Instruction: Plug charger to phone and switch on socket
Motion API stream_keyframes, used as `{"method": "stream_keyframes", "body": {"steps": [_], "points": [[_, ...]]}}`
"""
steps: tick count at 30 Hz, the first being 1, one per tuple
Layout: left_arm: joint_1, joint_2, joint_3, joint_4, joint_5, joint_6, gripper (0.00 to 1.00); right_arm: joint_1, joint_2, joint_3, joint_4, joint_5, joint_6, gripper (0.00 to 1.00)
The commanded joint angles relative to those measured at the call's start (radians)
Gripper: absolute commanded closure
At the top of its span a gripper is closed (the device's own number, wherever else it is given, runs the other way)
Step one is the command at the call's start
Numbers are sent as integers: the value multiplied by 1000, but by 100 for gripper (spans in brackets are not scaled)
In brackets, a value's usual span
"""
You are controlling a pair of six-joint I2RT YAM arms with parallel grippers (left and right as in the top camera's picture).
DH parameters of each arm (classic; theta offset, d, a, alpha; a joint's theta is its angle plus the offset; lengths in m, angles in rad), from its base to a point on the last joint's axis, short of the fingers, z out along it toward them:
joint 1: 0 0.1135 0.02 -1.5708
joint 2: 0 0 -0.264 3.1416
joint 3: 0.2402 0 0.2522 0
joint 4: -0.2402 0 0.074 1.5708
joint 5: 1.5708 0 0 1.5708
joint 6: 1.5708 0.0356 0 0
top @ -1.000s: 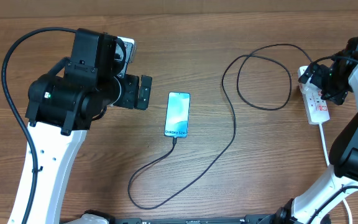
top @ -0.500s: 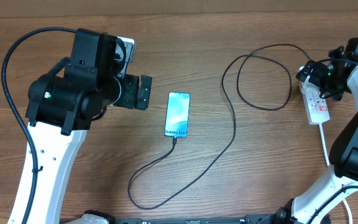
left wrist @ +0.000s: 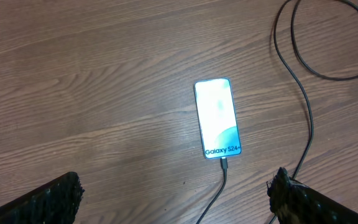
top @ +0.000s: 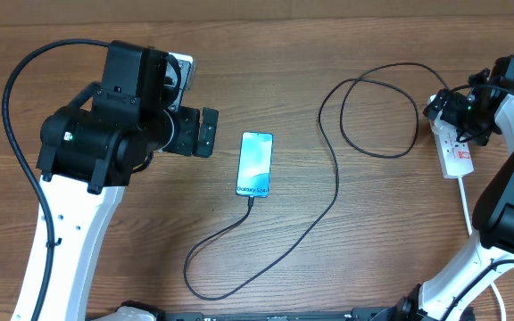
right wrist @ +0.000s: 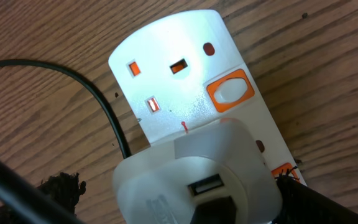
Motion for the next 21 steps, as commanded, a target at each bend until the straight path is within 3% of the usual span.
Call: {"method": "stream_keyframes", "body": {"steps": [1,21], "points": [[-6,6,12,0,-7,27,0,-1,9,-11,8,2,-8,0],[-6,6,12,1,-7,27,0,2,11,-64,23,-92,-4,0]]}}
